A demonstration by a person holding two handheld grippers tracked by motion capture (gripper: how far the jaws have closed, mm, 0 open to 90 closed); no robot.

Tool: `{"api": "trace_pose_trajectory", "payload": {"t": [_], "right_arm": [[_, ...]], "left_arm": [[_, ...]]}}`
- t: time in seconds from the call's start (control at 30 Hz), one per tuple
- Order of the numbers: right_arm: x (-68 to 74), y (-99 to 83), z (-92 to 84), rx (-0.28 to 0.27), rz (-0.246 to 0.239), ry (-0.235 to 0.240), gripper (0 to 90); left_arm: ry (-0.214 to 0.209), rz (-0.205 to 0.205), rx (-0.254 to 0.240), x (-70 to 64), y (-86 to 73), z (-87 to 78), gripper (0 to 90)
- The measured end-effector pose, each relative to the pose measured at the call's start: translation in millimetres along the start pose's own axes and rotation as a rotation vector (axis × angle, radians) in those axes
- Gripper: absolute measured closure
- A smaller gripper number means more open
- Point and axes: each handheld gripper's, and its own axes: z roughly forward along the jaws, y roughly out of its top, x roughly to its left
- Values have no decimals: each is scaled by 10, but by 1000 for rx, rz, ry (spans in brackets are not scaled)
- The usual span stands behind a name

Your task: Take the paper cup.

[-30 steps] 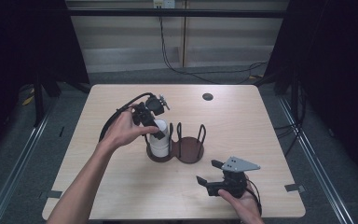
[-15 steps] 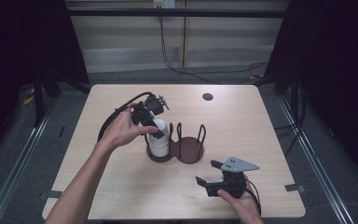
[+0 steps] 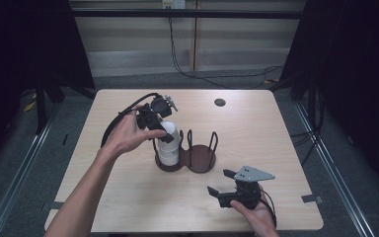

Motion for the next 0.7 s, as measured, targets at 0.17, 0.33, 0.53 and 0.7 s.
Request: {"api": "trace_pose_trajectory", "payload": {"t": [0.17,0.33,0.53,0.7], "right_arm": [[4,-1,-5,-1,-3,-3,160],[5,2,-4,-2,-1,-5,160],[2,2,-4,-2,0,-4,160],[2,2,-8,-3,0,-4,159]], "left_arm": [[10,4,-40,-50,-1,-91,361],[27,14,-45,-65,-9,-181,362],[34,5,-71,-52,-29,-272,362],[43,-2,-89,-58,-47,-314,362]]}}
